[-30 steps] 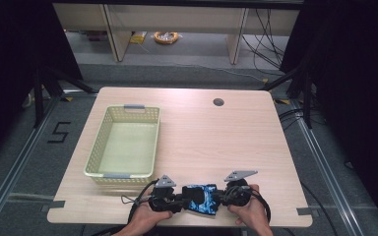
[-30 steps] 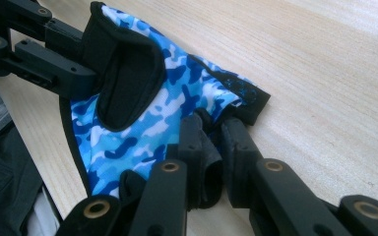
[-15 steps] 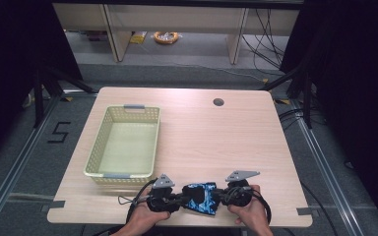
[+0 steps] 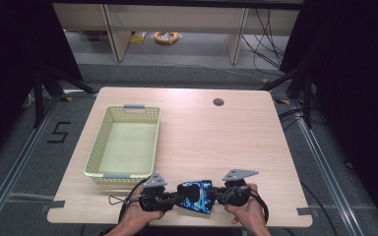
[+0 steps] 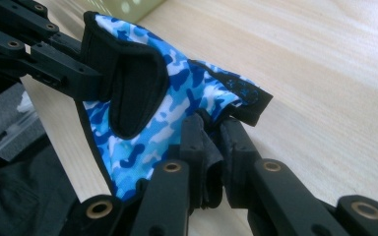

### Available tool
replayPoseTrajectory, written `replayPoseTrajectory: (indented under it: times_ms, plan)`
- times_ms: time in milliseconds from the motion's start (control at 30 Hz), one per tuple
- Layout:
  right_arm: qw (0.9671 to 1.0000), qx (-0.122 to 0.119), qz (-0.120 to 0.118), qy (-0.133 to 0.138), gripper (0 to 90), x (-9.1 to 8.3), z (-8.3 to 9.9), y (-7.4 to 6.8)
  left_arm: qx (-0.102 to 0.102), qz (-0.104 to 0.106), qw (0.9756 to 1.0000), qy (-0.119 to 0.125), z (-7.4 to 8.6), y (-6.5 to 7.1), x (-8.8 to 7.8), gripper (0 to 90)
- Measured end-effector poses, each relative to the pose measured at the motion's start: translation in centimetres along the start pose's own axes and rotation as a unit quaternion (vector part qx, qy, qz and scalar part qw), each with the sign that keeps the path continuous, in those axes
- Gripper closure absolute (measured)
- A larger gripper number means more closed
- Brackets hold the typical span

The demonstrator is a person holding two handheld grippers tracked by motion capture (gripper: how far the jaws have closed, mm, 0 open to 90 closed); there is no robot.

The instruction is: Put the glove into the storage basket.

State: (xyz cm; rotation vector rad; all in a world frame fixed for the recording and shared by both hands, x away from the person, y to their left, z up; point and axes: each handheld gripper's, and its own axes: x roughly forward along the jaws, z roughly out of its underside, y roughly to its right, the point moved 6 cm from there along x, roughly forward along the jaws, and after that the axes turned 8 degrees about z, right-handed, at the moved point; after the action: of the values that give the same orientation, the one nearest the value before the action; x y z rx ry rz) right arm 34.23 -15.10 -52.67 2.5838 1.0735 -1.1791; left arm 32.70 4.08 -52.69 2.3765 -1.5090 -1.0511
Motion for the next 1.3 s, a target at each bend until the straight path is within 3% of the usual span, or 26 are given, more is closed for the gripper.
replayPoseTrajectory:
  times_ms: [167,200,267,300,333,367,400,433,533,567,600,733,800,1000,1233,1300]
  plan:
    - [0.9999,-0.015,0.001,0.006,82.0,-0.3,-0.9,-0.5,0.003,-0.003,0.9999,0.012,-0.7,0.1,-1.2,79.6]
    - [0.9999,-0.009,-0.008,0.010,82.0,-0.4,-1.2,-0.9,0.002,-0.004,0.9999,0.011,-0.8,0.0,-1.5,79.6]
    - [0.9997,-0.023,-0.003,0.013,82.0,-0.6,-1.7,-1.0,-0.001,0.003,0.9999,0.015,-1.1,0.0,-2.0,79.5]
    - [0.9999,-0.011,-0.007,0.010,82.0,-0.8,-1.9,-1.4,0.003,0.001,0.9998,0.019,-1.3,0.0,-2.3,79.5]
    - [0.9994,-0.026,-0.015,0.017,82.0,-0.7,-2.4,-1.4,0.006,-0.002,0.9998,0.019,-1.5,0.0,-2.6,79.5]
    - [0.9995,-0.027,-0.005,0.015,82.0,-0.9,-2.7,-1.5,0.005,0.002,0.9998,0.021,-1.8,0.1,-2.9,79.6]
    - [0.9996,-0.018,-0.011,0.018,82.0,-0.9,-3.1,-1.9,0.003,-0.001,0.9996,0.026,-2.0,0.2,-3.3,79.6]
    - [0.9989,-0.038,-0.005,0.025,82.0,-0.9,-3.6,-1.7,0.006,-0.001,0.9997,0.023,-2.3,0.2,-3.7,79.6]
    - [0.9986,-0.041,-0.017,0.030,82.0,-1.0,-5.0,-2.1,0.006,-0.004,0.9995,0.030,-3.2,0.1,-4.6,79.6]
    - [0.9992,-0.031,-0.012,0.021,82.0,-1.2,-5.3,-2.3,0.006,-0.005,0.9996,0.029,-3.6,0.0,-4.9,79.6]
    - [0.9984,-0.047,-0.011,0.030,82.0,-1.1,-5.9,-2.2,0.004,-0.002,0.9996,0.029,-3.9,-0.1,-5.2,79.6]
    - [0.9981,-0.050,-0.014,0.032,82.0,-1.0,-7.6,-2.5,-0.003,-0.002,0.9997,0.024,-5.0,-0.7,-6.3,79.6]
    - [0.9978,-0.053,-0.007,0.039,81.9,-0.8,-8.4,-2.6,-0.003,-0.004,0.9997,0.023,-5.6,-1.0,-7.0,79.5]
    - [0.9979,-0.052,-0.019,0.034,81.9,0.0,-11.0,-3.9,-0.010,-0.015,0.9995,0.026,-6.8,-2.3,-9.5,79.4]
    - [0.9958,-0.079,-0.022,0.041,81.9,1.9,-14.5,-5.7,-0.032,-0.026,0.9984,0.039,-7.4,-4.4,-12.9,79.3]
    - [0.9958,-0.083,-0.026,0.029,81.9,2.5,-15.4,-6.4,-0.038,-0.035,0.9978,0.041,-7.5,-5.1,-13.9,79.3]
